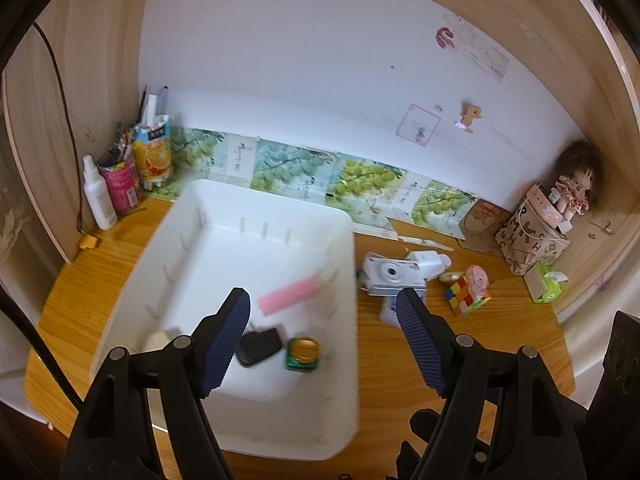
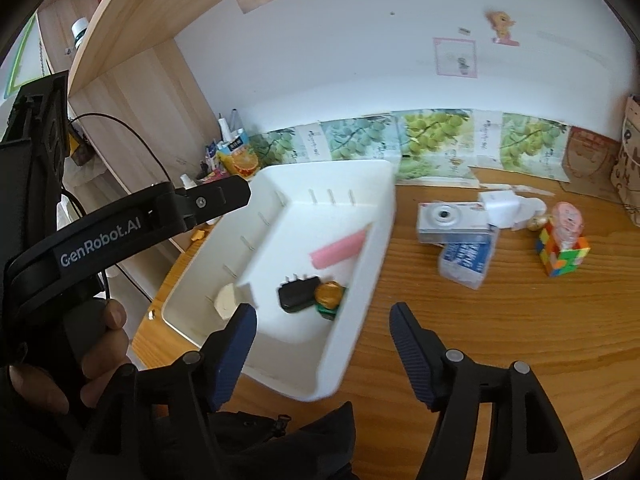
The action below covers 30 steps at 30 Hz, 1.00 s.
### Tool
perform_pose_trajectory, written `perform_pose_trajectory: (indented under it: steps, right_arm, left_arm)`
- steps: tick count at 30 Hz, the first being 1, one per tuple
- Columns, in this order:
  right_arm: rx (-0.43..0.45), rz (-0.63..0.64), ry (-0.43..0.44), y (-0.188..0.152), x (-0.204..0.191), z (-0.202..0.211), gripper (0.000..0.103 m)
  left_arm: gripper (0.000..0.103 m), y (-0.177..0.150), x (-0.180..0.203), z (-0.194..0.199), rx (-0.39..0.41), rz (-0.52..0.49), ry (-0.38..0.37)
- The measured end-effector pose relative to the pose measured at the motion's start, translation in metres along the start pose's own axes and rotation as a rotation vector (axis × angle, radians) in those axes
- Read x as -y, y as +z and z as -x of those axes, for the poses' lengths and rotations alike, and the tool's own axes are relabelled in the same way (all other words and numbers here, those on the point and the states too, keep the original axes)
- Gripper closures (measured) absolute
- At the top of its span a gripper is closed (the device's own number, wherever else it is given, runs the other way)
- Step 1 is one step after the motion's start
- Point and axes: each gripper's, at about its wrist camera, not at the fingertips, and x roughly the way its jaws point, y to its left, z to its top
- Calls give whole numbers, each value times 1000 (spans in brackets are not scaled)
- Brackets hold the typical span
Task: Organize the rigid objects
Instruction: 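Withdraw both open tools from the white tray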
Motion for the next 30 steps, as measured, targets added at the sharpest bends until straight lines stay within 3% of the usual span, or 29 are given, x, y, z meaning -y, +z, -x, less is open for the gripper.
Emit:
perform_pose_trajectory:
  steps: [6, 9, 22, 30]
  right_arm:
    - [-21, -4, -13, -2, 37, 16, 32]
    - [-34, -6, -15, -3, 54, 22, 31]
    - [-97, -29, -57, -2, 135, 30, 28]
    - [-126, -43, -95, 14, 181, 24, 28]
  left_arm:
    - [24, -10, 33, -12, -33, 13, 3]
    - [24, -17, 51, -27, -92, 12, 56]
    - [24, -44, 113, -88, -306, -5, 104]
    - [24, -46, 138, -118, -355, 18, 126]
